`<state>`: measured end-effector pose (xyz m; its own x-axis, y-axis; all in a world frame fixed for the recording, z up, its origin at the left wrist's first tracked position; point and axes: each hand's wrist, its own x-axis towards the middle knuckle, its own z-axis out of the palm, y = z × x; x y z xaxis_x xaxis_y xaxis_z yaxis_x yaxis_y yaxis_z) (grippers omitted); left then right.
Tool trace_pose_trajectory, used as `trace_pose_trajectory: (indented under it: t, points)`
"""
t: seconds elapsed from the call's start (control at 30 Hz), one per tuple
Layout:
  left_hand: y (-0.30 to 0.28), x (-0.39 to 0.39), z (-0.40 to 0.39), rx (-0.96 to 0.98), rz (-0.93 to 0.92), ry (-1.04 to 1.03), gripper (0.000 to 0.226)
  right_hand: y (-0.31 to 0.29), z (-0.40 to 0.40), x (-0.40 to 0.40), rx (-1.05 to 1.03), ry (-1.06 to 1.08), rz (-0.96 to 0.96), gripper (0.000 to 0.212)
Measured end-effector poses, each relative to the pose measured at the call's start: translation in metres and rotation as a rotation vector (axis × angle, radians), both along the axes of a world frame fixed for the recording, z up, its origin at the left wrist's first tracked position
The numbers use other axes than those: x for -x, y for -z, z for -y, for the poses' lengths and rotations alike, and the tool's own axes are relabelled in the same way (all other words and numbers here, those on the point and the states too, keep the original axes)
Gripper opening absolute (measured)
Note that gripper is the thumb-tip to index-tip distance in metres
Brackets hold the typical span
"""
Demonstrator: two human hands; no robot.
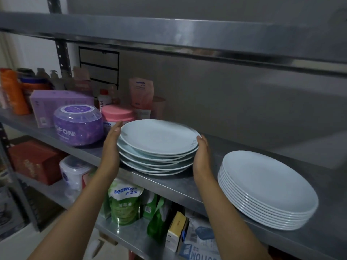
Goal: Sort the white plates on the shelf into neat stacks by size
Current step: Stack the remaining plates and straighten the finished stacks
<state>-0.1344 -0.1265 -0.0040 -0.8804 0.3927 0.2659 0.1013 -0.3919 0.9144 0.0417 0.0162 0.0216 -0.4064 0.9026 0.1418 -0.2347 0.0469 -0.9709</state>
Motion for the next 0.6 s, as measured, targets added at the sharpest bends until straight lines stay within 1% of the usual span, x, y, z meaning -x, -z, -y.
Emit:
trace_pose_trajectory:
  t: [0.1, 0.13, 0.27, 0.33, 0.37, 0.47, 0.6]
  points:
    - [0.0055, 0.004, -0.001, 0.004, -0.011, 0.005, 0.044, 0.0019, -0.0018, -0.0023, -0.031, -0.02, -0.01, 0.031]
    - [0.0054, 0.0049, -0.0015, 0.004, -0.011, 0.017, 0.045, 0.0029, -0.0032, -0.0023, -0.042, -0.027, -0.007, 0.029]
    - [0.0037, 0.008, -0.002, 0.016, -0.065, 0.039, 0.039, 0.0055, -0.003, 0.0014, -0.075, -0.012, 0.03, 0.036]
    - [0.0021, 0.0074, -0.0014, 0.027, -0.092, 0.044, 0.037, 0.0061, -0.0022, 0.0044, -0.073, -0.001, 0.051, 0.047]
    - [0.0015, 0.0068, -0.0013, 0.029, -0.095, 0.044, 0.037, 0.0056, -0.002, 0.0047, -0.072, 0.005, 0.055, 0.049]
    - [0.0021, 0.0069, -0.0011, 0.047, -0.094, 0.046, 0.037, 0.0033, -0.0024, 0.0035, -0.067, 0.025, 0.039, 0.037]
    - [0.0019, 0.0046, -0.0008, 0.098, -0.116, 0.057, 0.037, 0.0022, -0.0002, 0.0035, -0.049, 0.027, 0.046, 0.036]
